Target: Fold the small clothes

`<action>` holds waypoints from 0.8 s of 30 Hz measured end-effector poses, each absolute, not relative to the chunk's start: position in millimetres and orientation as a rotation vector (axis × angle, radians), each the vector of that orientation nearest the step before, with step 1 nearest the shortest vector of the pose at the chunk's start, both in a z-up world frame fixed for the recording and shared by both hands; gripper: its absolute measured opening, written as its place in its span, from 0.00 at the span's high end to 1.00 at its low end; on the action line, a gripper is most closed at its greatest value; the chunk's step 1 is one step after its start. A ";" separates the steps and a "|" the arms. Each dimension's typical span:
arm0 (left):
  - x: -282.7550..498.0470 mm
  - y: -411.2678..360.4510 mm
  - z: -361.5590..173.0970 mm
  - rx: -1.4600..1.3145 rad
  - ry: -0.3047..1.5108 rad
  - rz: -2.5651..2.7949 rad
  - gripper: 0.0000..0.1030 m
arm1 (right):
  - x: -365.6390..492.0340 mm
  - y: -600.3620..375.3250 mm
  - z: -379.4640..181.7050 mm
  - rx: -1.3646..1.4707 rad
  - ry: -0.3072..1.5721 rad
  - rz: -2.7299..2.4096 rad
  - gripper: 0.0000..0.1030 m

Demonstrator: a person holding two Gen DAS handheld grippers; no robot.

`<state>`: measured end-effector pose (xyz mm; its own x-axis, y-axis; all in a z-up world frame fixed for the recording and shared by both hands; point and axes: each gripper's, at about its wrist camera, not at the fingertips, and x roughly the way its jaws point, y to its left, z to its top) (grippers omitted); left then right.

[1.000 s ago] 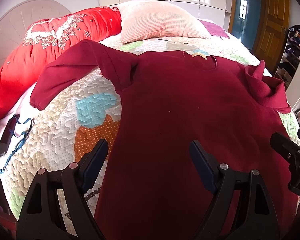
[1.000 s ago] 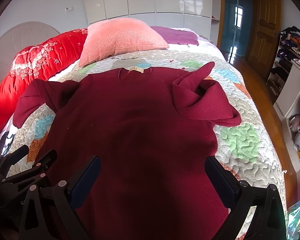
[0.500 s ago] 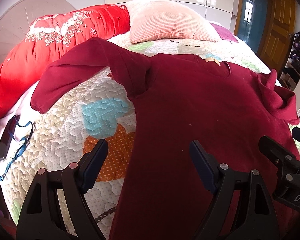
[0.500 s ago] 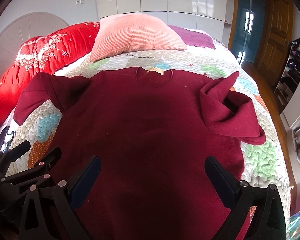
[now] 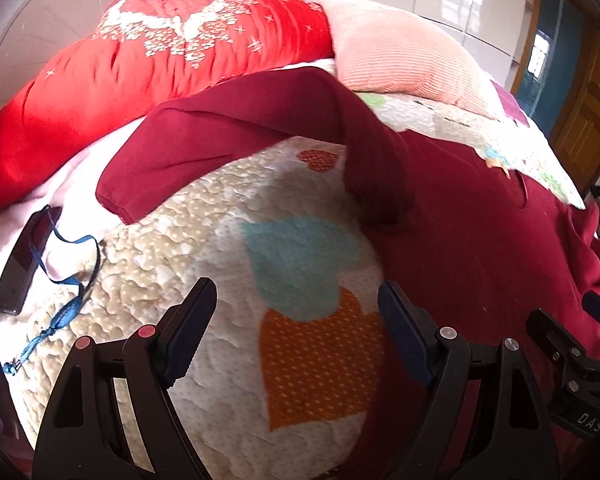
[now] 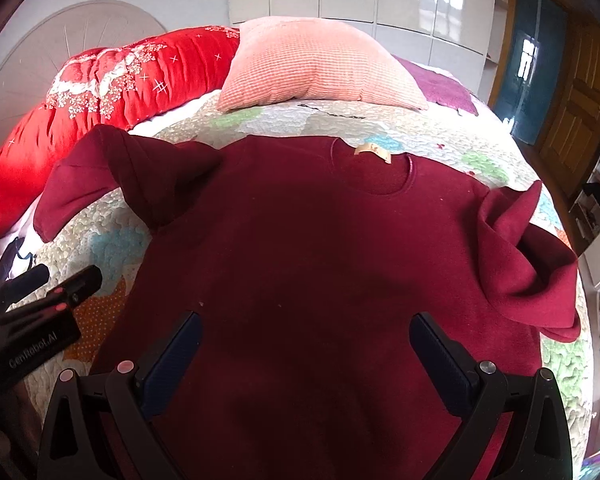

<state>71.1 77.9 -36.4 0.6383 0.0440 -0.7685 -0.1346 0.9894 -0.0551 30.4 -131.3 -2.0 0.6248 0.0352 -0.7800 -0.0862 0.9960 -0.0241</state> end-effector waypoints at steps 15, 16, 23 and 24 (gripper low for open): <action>102.5 220.0 -37.5 -0.560 0.800 0.249 0.19 | 142.8 6.9 29.5 -0.231 0.698 0.349 0.01; 105.1 225.8 -40.4 -0.571 0.795 0.256 0.19 | 150.1 14.0 24.9 -0.234 0.694 0.377 0.06; 107.2 258.6 -58.1 -0.631 0.808 0.261 0.19 | 140.6 24.7 -23.2 -0.236 0.850 0.546 0.85; 105.5 265.1 -58.7 -0.668 0.799 0.251 0.19 | 129.6 25.3 -33.2 -0.278 0.873 0.563 0.85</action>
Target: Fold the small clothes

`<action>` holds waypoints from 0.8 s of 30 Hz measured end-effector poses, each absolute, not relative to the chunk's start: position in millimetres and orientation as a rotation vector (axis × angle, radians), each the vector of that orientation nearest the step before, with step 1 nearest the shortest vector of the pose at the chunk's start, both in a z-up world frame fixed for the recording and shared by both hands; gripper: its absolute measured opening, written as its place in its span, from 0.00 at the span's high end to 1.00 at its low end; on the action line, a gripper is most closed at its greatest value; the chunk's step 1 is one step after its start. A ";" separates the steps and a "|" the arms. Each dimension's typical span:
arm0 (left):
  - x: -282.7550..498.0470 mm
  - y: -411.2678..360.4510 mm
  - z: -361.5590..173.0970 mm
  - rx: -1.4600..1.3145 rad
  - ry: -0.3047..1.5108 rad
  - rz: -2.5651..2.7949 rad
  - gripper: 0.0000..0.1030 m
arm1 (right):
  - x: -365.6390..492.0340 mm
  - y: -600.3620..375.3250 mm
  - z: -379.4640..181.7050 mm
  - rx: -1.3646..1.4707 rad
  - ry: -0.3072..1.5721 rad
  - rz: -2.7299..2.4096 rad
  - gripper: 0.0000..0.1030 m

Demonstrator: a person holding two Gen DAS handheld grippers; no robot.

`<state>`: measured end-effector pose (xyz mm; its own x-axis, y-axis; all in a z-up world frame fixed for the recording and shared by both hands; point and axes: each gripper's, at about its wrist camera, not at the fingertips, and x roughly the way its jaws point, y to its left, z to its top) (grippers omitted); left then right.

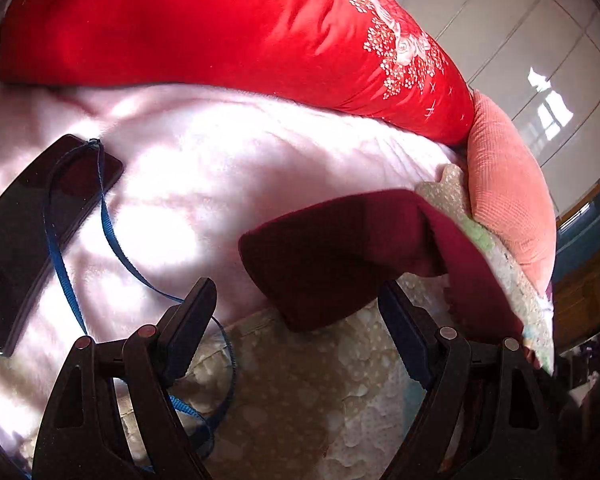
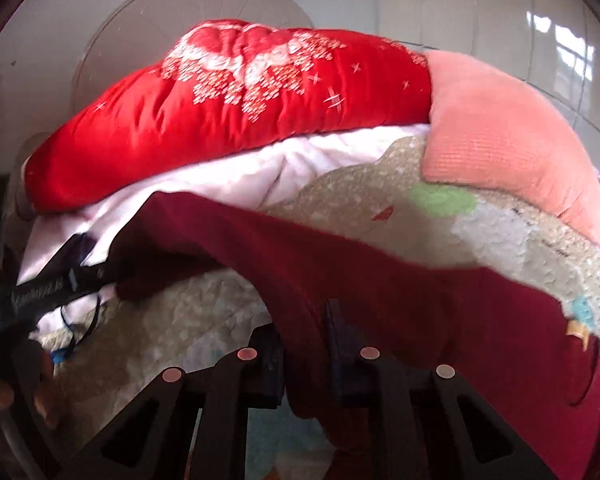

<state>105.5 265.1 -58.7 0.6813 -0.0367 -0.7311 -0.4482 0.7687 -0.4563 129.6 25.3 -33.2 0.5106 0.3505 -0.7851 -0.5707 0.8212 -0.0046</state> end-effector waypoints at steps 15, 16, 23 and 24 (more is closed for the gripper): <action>110.0 277.4 -62.0 -0.903 0.703 0.145 0.19 | 64.9 -4.7 -43.0 -0.384 0.908 0.627 0.88; 112.8 275.8 -63.0 -0.899 0.710 0.139 0.19 | 65.1 -5.3 -44.2 -0.380 0.909 0.628 0.88; 125.1 267.5 -69.8 -0.883 0.709 0.082 0.34 | 59.4 -22.1 -46.8 -0.342 0.935 0.641 0.88; 126.6 266.2 -70.8 -0.877 0.715 0.070 0.43 | 59.7 -23.7 -45.1 -0.331 0.934 0.639 0.88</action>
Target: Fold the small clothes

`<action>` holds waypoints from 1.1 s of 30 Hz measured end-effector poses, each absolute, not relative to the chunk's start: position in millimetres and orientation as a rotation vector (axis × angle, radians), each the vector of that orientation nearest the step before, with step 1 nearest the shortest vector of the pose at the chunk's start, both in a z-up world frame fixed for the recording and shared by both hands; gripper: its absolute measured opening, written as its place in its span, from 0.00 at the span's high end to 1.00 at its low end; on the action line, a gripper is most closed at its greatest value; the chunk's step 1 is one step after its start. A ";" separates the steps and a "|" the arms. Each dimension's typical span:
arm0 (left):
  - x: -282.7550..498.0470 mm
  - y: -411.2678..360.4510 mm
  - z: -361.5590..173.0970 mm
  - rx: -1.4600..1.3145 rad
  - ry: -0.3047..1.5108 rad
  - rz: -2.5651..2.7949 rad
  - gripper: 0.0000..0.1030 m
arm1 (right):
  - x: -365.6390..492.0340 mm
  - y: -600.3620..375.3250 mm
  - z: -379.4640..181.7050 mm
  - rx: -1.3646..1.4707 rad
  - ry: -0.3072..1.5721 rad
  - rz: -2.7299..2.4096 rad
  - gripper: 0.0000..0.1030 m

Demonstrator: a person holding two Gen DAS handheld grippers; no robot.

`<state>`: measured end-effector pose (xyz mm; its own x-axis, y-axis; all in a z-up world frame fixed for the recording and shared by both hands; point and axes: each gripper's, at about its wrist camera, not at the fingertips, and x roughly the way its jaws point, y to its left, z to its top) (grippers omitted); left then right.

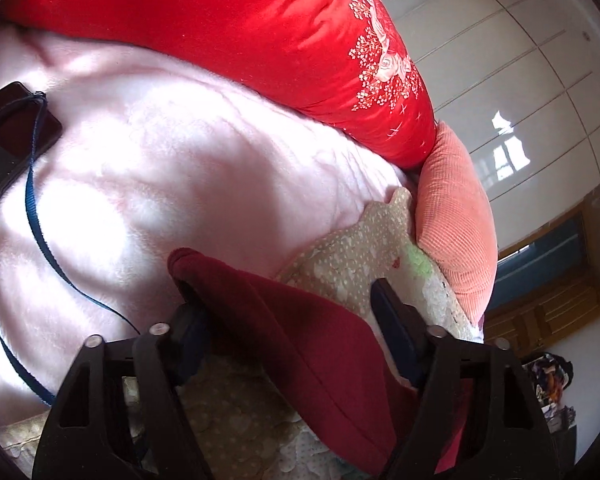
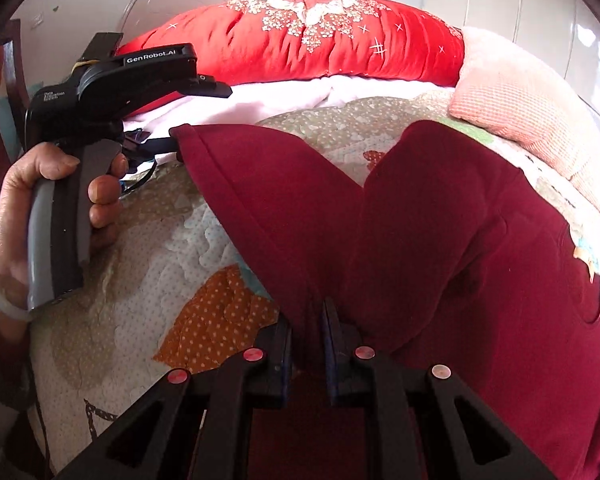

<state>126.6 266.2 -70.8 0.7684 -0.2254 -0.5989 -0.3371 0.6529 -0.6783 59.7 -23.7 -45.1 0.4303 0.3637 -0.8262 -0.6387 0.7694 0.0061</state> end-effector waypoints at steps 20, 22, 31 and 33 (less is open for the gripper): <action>127.4 245.7 7.6 -0.562 0.686 -0.049 0.93 | 56.5 -124.4 -18.5 0.172 0.965 0.515 0.51; 129.0 251.6 -19.2 -0.615 0.740 -0.032 0.93 | 54.4 -121.7 -17.5 0.145 0.963 0.520 0.51; 114.6 291.1 -58.1 -0.789 0.757 0.126 0.30 | 59.5 -124.5 -26.4 0.153 1.001 0.500 0.51; 114.6 293.4 -63.9 -0.814 0.766 0.137 0.30 | 58.5 -124.2 -29.3 0.155 1.011 0.503 0.51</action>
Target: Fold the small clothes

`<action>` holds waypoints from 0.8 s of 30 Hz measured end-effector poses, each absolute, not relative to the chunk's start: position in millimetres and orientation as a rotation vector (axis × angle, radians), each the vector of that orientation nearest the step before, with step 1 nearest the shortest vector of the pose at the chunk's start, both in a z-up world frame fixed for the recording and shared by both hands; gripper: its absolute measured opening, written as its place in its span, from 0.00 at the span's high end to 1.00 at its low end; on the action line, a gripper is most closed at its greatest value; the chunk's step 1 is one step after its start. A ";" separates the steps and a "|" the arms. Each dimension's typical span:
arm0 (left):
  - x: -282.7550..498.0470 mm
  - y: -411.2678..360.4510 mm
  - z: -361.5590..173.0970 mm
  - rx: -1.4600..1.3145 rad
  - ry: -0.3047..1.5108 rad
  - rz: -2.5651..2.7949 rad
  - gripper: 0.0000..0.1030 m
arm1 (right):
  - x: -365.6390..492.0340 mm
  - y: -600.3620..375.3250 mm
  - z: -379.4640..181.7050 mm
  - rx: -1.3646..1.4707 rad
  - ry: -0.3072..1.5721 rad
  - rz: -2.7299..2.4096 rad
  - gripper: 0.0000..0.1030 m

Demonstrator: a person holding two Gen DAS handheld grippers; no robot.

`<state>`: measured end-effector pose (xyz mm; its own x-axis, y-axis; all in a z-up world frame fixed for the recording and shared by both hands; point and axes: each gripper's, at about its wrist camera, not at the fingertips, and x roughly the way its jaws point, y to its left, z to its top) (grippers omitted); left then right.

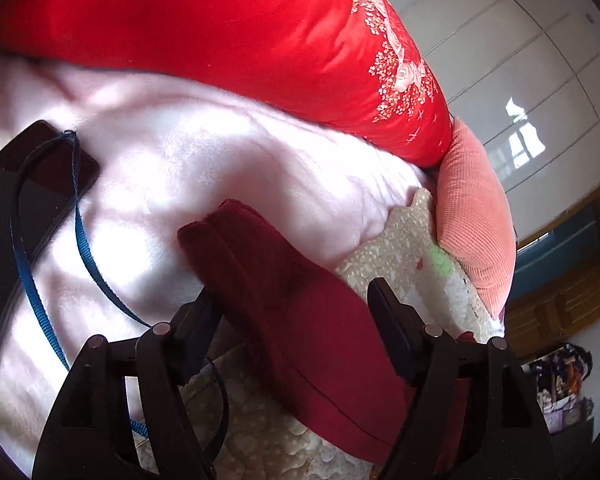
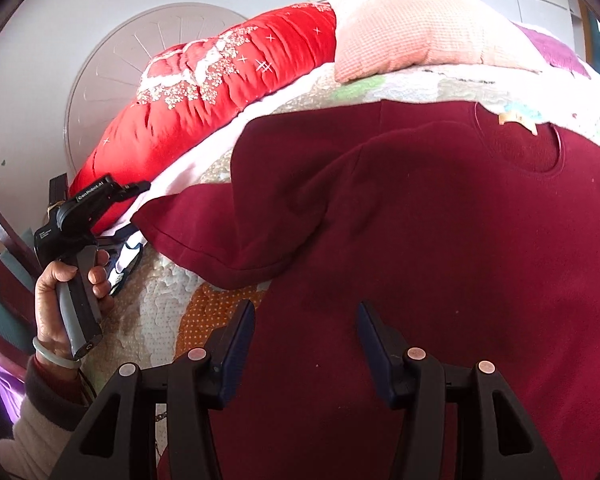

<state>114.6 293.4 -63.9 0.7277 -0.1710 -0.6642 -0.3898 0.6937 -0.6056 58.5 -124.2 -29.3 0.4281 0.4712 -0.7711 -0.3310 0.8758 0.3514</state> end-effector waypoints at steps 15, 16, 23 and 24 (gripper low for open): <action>105.5 258.3 39.4 -0.653 0.574 -0.051 0.96 | 53.5 -147.6 -11.5 0.167 0.956 0.452 0.51; 102.5 255.8 62.1 -0.632 0.531 -0.062 0.96 | 52.0 -153.5 -8.6 0.178 0.946 0.444 0.51; 88.1 183.7 173.1 -0.413 0.395 -0.206 0.96 | 43.2 -199.7 5.2 0.256 0.889 0.368 0.51; 89.1 161.4 174.2 -0.377 0.401 -0.241 0.96 | 41.1 -206.2 6.3 0.261 0.884 0.351 0.51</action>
<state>89.1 161.4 174.2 0.8938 -0.3003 -0.3330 0.1535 0.9027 -0.4020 41.1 -206.2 6.3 0.5833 0.4031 -0.7052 -0.1907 0.9118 0.3636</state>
